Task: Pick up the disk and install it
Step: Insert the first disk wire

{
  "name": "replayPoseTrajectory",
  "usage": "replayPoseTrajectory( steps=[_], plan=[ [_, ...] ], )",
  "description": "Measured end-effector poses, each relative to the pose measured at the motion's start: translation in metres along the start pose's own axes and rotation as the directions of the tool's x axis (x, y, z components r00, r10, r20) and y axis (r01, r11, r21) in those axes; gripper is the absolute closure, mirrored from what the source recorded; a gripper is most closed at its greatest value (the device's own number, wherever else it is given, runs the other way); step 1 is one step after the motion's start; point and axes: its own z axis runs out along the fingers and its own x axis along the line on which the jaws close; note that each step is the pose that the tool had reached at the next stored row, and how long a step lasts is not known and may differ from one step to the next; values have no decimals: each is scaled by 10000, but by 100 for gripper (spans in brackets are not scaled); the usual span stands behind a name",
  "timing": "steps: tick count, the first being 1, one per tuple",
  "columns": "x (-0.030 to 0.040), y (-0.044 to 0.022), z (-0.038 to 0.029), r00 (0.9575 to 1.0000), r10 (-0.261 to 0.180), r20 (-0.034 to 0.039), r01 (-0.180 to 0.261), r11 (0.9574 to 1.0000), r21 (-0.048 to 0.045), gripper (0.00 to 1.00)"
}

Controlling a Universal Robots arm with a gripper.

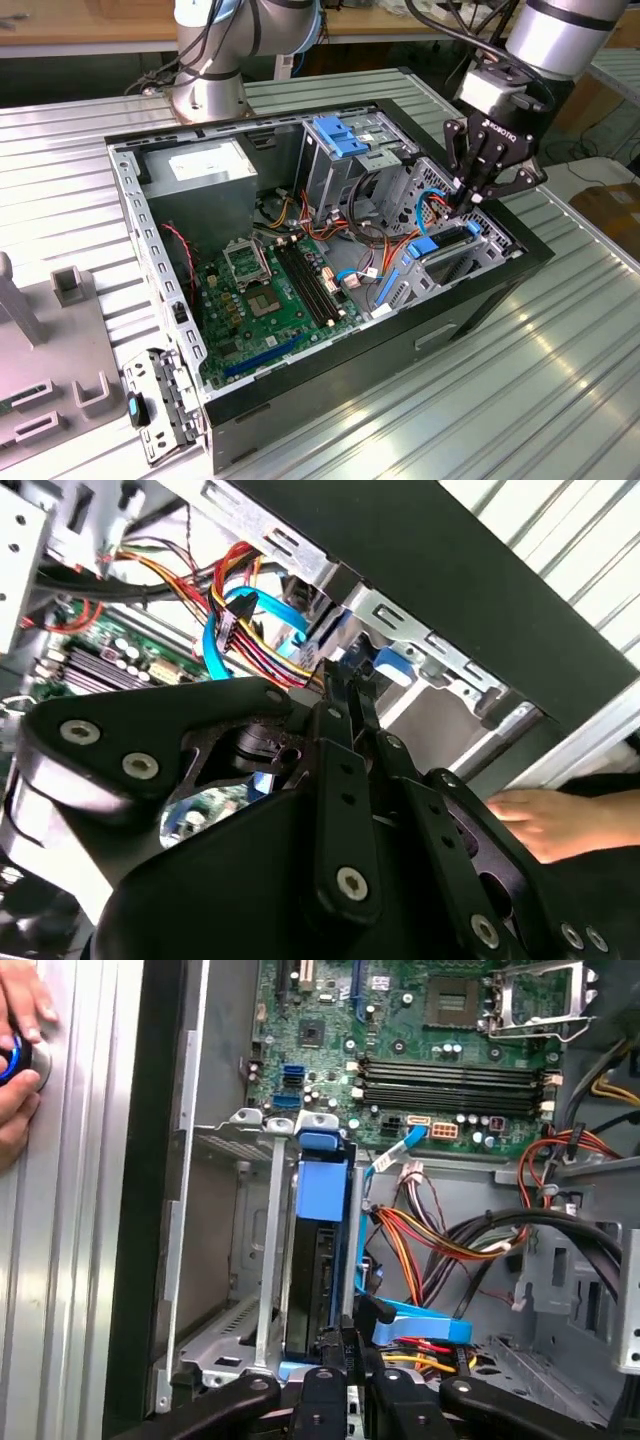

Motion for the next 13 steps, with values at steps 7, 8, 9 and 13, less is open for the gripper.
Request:
replayPoseTrajectory(
  steps=[7, 8, 9, 13],
  plan=[
    [113, 7, 15, 9961, 130, 871, -135, 9999, 54, 83],
    [132, 8, 17, 9958, 128, 911, -134, 9999, 58, 83],
    [175, 10, 21, 9951, 126, 979, -133, 9999, 63, 83],
    [308, 19, 54, 9931, 150, 1160, -159, 9998, 70, 83]
  ],
)
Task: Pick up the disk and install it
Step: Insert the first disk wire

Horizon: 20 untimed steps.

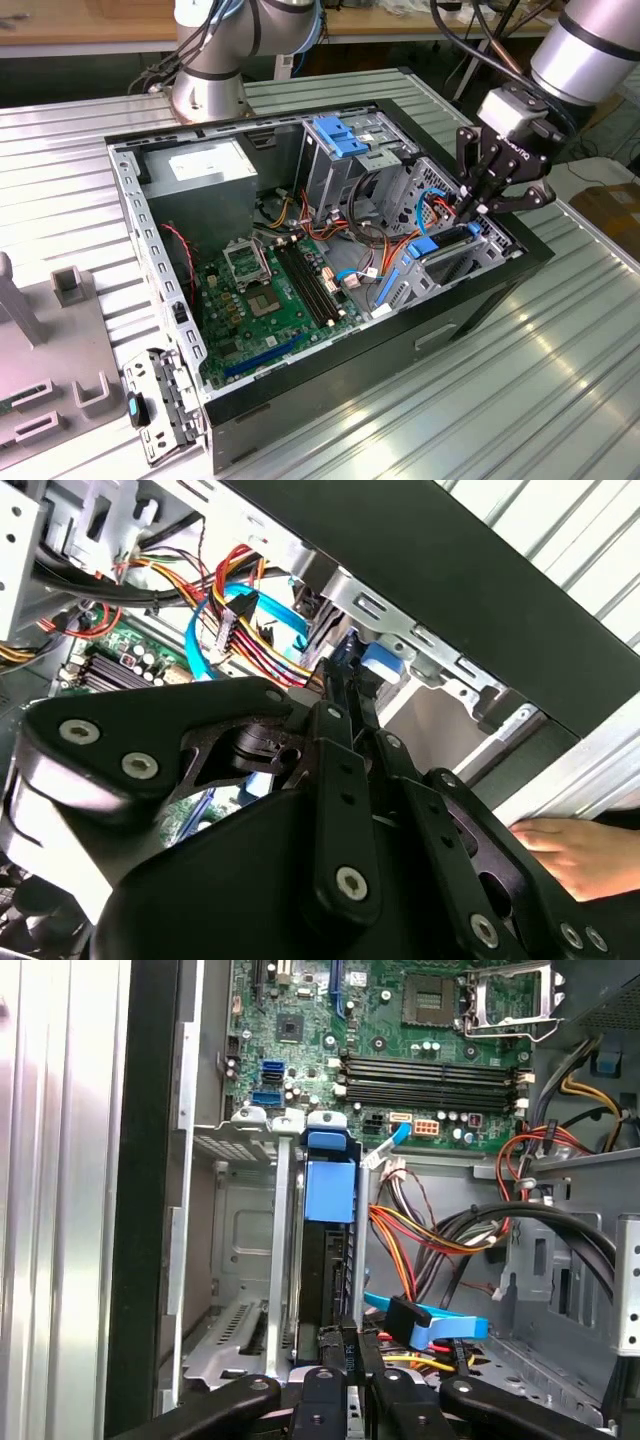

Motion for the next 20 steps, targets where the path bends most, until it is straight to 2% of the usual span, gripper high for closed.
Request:
replayPoseTrajectory(
  steps=[1, 2, 4, 5, 6, 7, 9, 13, 15, 18, 20],
  plan=[
    [5, 0, 2, 10000, 11, 54, -11, 10000, 3, 83],
    [33, 2, 6, 9999, 21, 159, -22, 10000, 18, 83],
    [41, 34, 6, 9999, 2, 152, -7, 9993, 370, 83],
    [41, 55, 10, 9999, -3, 148, -4, 9988, 488, 83],
    [40, 77, 14, 9999, -7, 146, -1, 9984, 565, 83],
    [40, 91, 22, 9999, 9, 144, -17, 9982, 599, 83],
    [40, 93, 32, 9994, 299, 149, -308, 9977, 610, 83],
    [38, 140, 34, 9992, 380, 152, -389, 9974, 613, 83],
    [38, 142, 34, 9981, 600, 157, -608, 9962, 619, 83],
    [38, 146, 34, 9977, 673, 117, -679, 9957, 622, 83],
    [37, 155, 35, 9967, 805, 118, -811, 9947, 627, 83]
  ],
)
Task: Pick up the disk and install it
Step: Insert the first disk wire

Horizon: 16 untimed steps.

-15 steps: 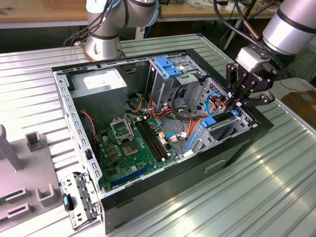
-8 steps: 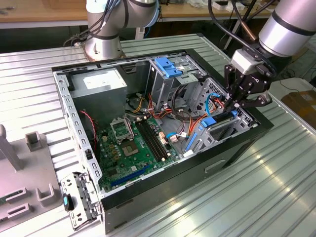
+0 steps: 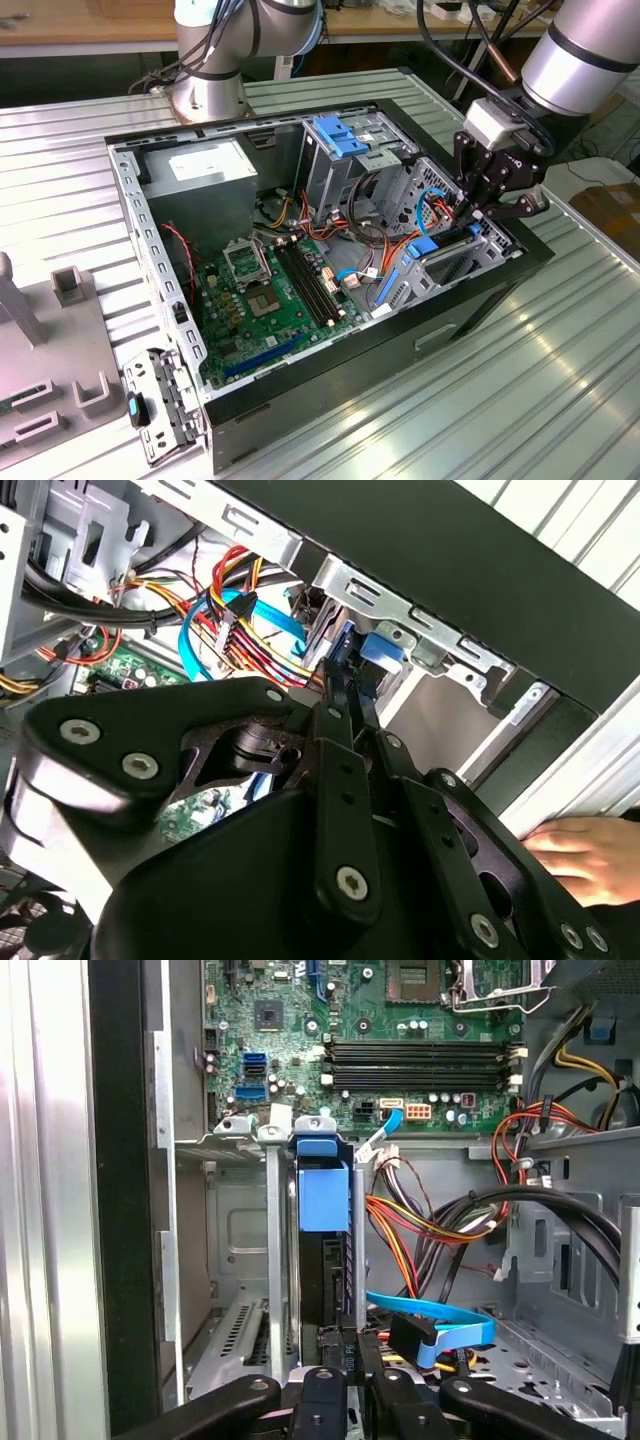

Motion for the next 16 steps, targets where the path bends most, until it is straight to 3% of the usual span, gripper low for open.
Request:
replayPoseTrajectory(
  steps=[5, 8, 16],
  plan=[
    [0, 1, 0, 9997, 259, -12, -259, 9997, -33, 83],
    [7, 16, 0, 10000, -6, -2, 6, 10000, -46, 83],
    [42, 17, 29, 10000, -34, -2, 34, 10000, -48, 83]
  ],
)
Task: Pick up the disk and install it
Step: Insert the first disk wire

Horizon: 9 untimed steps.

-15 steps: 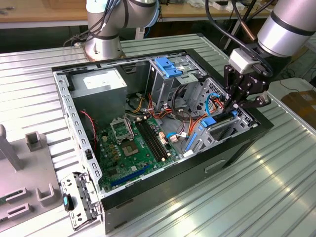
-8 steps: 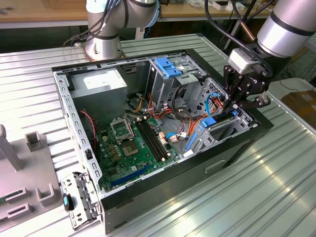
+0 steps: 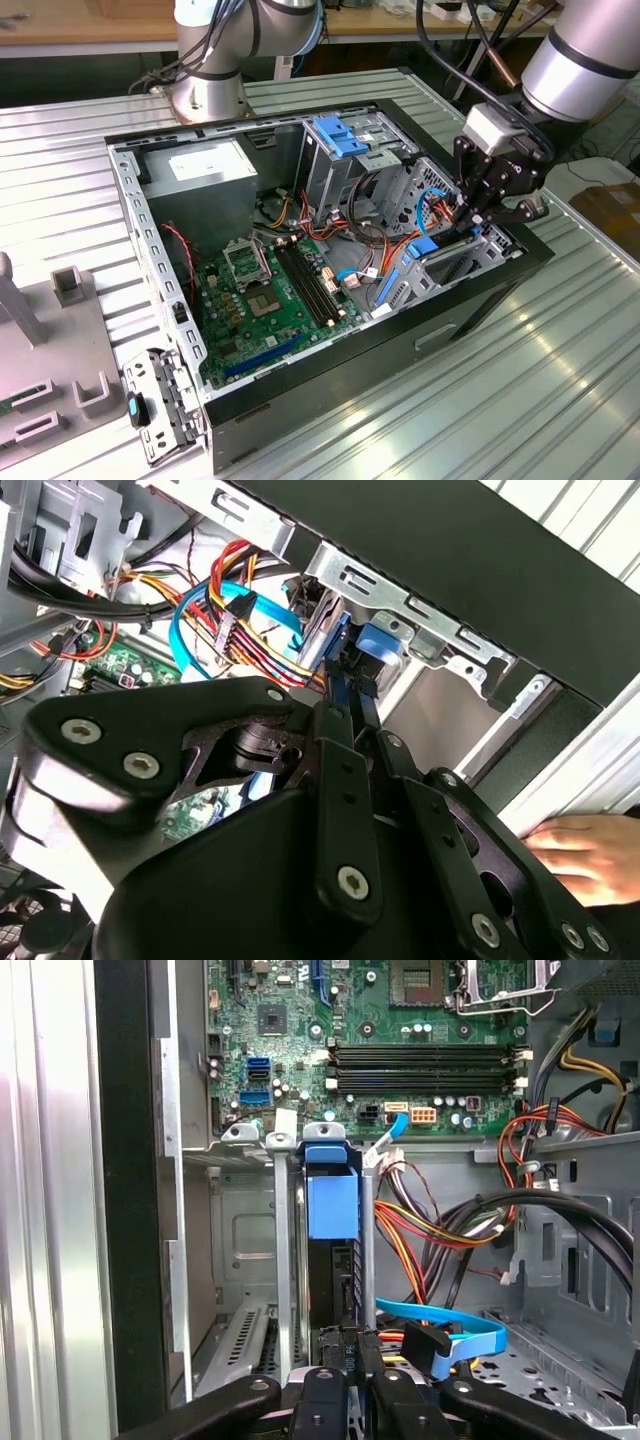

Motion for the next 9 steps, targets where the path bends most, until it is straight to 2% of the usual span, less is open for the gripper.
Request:
replayPoseTrajectory(
  steps=[5, 9],
  plan=[
    [1, 1, 20, 10000, 0, 21, 0, 10000, -1, 83],
    [0, 0, -9, 10000, 1, 23, -1, 10000, -1, 83]
  ],
)
